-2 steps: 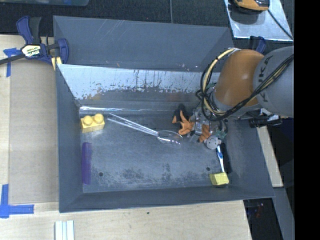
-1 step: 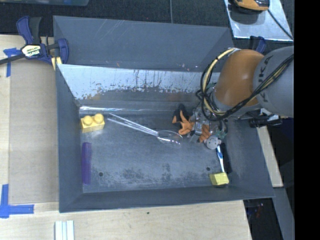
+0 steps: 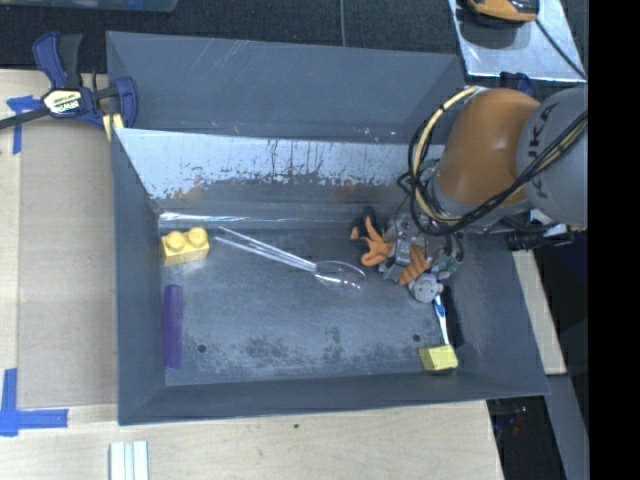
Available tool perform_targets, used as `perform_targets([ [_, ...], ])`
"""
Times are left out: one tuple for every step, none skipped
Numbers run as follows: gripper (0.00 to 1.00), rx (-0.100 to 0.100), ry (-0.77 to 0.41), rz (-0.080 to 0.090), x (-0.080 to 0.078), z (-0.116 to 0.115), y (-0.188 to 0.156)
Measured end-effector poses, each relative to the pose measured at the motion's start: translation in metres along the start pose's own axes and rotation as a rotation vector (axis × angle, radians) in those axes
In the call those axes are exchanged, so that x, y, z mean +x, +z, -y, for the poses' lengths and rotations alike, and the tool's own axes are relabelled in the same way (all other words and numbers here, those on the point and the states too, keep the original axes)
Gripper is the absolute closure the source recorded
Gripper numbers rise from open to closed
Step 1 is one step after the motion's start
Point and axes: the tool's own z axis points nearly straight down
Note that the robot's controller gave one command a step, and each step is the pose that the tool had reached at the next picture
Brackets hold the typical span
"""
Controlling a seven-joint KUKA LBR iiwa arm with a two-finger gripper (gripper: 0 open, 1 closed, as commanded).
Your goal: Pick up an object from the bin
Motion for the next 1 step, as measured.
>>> perform_targets([
  [1.0,-0.001,0.0,0.011,-0.0031,-0.0003,-0.0317],
])
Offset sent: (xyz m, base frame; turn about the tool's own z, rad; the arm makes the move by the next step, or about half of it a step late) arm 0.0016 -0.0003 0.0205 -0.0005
